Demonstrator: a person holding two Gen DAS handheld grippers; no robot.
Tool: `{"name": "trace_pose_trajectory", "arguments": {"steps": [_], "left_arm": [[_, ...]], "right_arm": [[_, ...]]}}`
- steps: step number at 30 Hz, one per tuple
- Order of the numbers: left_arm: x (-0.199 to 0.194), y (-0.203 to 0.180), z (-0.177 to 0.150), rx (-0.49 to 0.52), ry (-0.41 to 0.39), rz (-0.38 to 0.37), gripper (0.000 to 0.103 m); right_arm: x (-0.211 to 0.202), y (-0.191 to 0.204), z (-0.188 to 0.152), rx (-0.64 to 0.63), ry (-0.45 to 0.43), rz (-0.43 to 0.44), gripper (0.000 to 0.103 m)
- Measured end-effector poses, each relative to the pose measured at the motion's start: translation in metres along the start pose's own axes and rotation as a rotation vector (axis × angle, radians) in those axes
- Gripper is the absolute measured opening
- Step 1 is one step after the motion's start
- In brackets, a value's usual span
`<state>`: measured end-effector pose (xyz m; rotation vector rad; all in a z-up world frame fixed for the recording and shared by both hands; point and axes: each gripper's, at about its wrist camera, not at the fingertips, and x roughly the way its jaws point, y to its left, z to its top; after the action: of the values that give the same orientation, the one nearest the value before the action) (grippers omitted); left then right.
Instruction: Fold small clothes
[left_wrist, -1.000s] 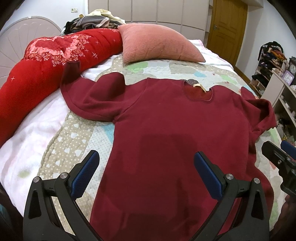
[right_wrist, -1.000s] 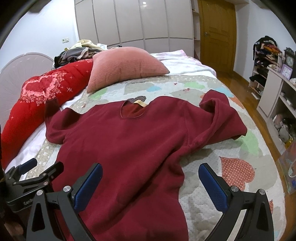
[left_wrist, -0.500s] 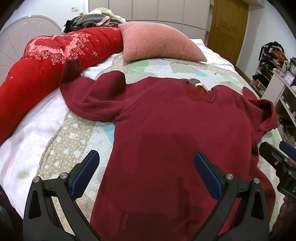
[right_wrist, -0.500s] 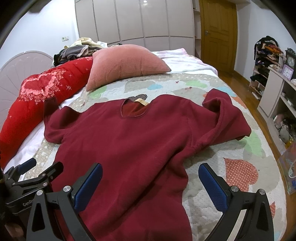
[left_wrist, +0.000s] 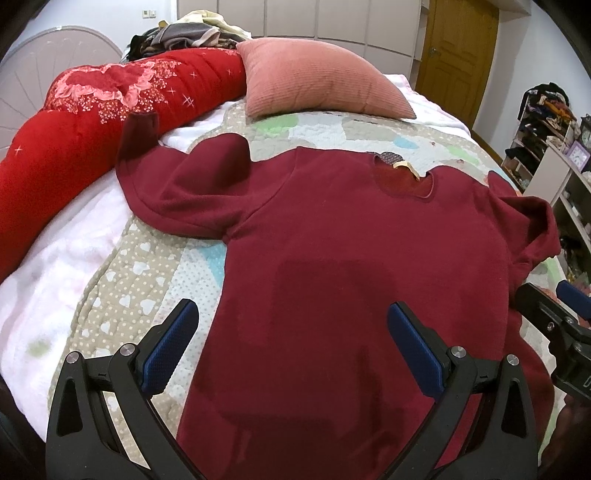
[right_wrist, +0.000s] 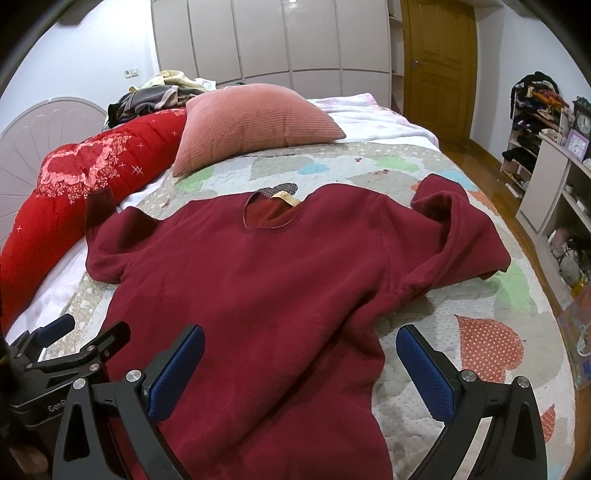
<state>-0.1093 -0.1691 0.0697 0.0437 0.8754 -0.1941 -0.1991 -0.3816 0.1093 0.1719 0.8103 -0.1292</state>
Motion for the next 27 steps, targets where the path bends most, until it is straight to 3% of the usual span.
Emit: {"name": "trace_pose_trajectory", "arguments": {"steps": [27], "left_arm": [[0.009, -0.003, 0.001, 0.006, 0.011, -0.003, 0.102]], "right_arm": [[0.015, 0.001, -0.003, 0.000, 0.029, -0.009, 0.103]]}}
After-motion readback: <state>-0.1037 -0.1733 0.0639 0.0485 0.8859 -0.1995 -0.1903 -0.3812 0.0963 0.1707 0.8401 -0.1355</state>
